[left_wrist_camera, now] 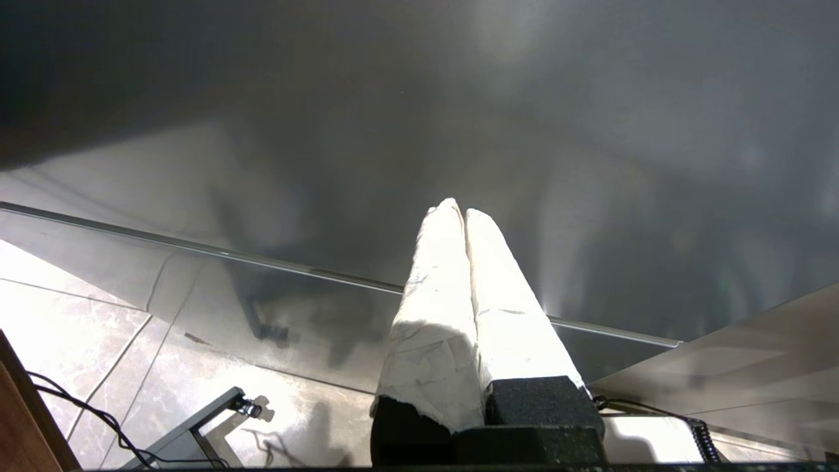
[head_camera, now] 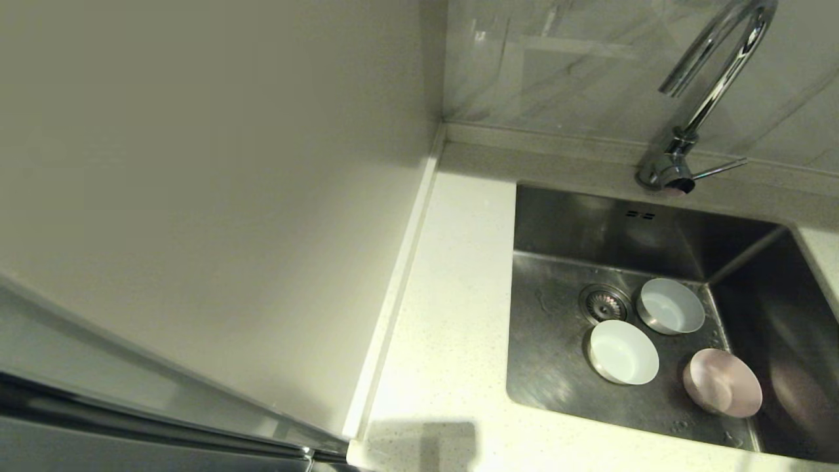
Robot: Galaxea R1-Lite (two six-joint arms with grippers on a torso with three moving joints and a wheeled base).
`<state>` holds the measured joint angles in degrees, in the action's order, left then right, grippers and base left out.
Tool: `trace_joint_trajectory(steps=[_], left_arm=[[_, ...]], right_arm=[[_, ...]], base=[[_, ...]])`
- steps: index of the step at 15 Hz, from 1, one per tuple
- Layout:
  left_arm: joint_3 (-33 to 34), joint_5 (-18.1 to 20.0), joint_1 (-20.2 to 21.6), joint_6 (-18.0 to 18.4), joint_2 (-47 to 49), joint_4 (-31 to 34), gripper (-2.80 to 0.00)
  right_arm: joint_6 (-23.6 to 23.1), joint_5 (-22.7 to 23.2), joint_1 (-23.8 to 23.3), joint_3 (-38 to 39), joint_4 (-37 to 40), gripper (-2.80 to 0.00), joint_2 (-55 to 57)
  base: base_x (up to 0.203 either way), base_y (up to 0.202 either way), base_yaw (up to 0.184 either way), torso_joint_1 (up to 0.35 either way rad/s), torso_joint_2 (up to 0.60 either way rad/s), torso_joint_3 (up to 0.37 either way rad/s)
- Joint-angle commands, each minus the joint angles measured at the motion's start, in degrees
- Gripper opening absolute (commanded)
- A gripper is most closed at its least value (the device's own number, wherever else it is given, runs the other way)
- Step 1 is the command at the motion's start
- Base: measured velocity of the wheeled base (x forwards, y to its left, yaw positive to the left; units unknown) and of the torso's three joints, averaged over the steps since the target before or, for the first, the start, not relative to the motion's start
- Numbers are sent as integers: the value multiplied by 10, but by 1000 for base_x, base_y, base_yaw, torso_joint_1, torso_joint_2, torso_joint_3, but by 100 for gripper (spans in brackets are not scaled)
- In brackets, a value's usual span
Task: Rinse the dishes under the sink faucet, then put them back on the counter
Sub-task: Turn on the faucet
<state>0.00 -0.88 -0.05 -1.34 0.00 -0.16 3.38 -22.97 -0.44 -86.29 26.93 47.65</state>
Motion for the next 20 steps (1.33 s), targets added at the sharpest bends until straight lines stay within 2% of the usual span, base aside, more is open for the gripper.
trace_joint_trajectory(steps=[1, 5, 9, 12, 16, 20], left_arm=[[0, 0, 0, -1, -2, 0, -280], [0, 0, 0, -1, -2, 0, -280], [0, 0, 0, -1, -2, 0, -280], [0, 0, 0, -1, -2, 0, -280], [0, 0, 0, -1, -2, 0, -280], [0, -1, 0, -1, -2, 0, -280]], right_arm=[[-2, 3, 0, -9, -40, -280, 88], [-17, 7, 2, -22, -123, -280, 237], [1, 9, 4, -25, -195, -280, 353], [1, 8, 4, -58, -267, -280, 436], [2, -9, 2, -132, -282, -280, 523], [1, -45, 0, -130, -282, -280, 539]], base=[[0, 0, 0, 0, 0, 0], [0, 0, 0, 0, 0, 0], [0, 0, 0, 0, 0, 0], [0, 0, 0, 0, 0, 0], [0, 0, 0, 0, 0, 0], [0, 0, 0, 0, 0, 0]])
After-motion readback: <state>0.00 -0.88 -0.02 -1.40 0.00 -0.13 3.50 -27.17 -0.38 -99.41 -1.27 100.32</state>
